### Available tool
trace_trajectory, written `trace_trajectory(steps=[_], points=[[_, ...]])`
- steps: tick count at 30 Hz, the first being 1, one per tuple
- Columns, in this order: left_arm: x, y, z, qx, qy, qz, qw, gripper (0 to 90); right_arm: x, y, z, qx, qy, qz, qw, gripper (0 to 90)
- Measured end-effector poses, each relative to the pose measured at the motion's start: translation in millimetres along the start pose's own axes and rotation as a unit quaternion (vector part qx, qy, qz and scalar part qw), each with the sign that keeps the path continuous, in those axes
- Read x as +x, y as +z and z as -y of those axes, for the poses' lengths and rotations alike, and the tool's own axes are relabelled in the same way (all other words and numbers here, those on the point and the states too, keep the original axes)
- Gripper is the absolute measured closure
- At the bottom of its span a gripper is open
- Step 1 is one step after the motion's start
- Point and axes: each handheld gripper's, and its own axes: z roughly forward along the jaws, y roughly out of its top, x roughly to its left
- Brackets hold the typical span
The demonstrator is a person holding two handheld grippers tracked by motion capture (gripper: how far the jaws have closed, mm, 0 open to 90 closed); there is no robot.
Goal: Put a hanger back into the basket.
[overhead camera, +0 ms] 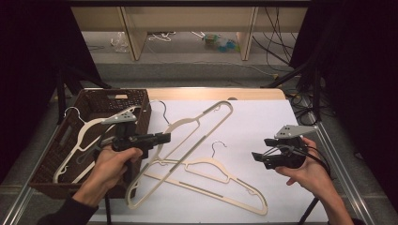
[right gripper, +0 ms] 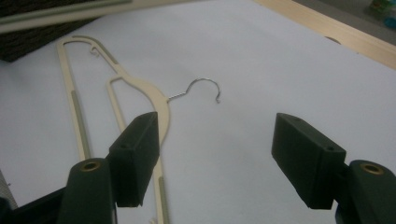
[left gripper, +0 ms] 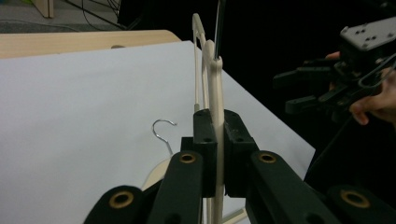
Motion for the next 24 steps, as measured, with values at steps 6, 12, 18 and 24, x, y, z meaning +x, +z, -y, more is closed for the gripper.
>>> trace_trajectory(steps=[6,12,18,24], points=[[6.1,-31.2,-15.5,-0.02,-0.001,-0.012,0.9997,85.9,3.0,0.4,4.6,0.007,0.008,-0.006,0.9999,32.6],[14.1,-66.4,-29.8,-0.053,-0.014,-0.031,0.998,85.8,3.2,4.1,7.7,0.013,0.004,-0.007,0.9999,32.6],[25.9,-104.8,-40.1,-0.075,0.0,-0.073,0.9945,85.8,0.6,3.1,9.7,0.015,0.007,-0.001,0.9999,32.7],[56.7,-137.3,-42.2,-0.083,-0.015,-0.124,0.9887,85.8,0.5,4.3,11.3,0.017,0.002,-0.003,0.9998,33.2]])
